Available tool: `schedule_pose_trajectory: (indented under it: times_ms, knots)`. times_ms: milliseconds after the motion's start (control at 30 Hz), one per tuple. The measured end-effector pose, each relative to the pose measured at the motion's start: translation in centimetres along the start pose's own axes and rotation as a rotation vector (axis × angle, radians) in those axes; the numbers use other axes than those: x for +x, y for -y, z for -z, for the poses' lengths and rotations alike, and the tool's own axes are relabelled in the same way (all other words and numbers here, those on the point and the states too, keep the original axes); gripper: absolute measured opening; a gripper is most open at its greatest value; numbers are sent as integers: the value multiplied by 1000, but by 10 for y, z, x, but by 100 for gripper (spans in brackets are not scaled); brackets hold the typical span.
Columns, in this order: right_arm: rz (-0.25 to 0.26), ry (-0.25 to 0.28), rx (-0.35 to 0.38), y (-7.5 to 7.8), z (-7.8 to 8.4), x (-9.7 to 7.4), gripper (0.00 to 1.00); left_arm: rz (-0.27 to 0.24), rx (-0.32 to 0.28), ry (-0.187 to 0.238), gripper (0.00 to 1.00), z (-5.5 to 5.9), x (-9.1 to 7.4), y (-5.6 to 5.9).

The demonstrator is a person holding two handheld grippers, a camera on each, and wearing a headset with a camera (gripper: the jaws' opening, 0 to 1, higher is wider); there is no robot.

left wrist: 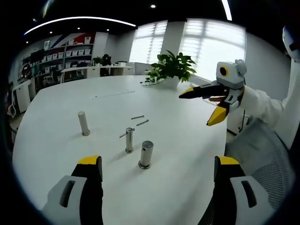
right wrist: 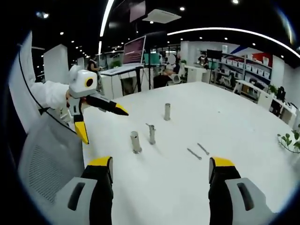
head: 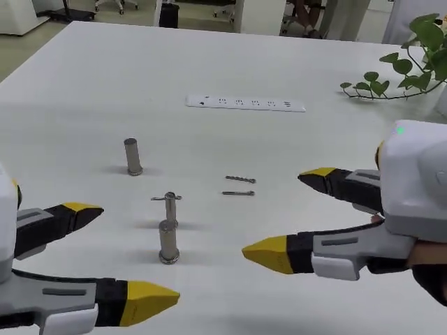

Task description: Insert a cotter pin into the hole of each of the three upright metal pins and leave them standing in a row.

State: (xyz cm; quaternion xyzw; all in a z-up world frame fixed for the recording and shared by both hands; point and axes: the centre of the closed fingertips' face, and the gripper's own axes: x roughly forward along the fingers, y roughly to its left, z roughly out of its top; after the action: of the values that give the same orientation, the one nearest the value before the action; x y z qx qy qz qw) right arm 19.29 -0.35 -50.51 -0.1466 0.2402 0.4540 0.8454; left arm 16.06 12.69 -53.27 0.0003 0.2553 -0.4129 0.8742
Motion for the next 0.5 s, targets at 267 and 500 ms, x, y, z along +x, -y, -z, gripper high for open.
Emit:
schedule_pose_trajectory:
  times_ms: [267, 500]
  knots:
    - [-62, -139, -146, 27, 1, 12, 67, 14, 15, 14, 99, -4, -1, 1]
    - [-100, -281, -250, 47, 6, 27, 63, 28, 11, 26, 99, -6, -3, 3]
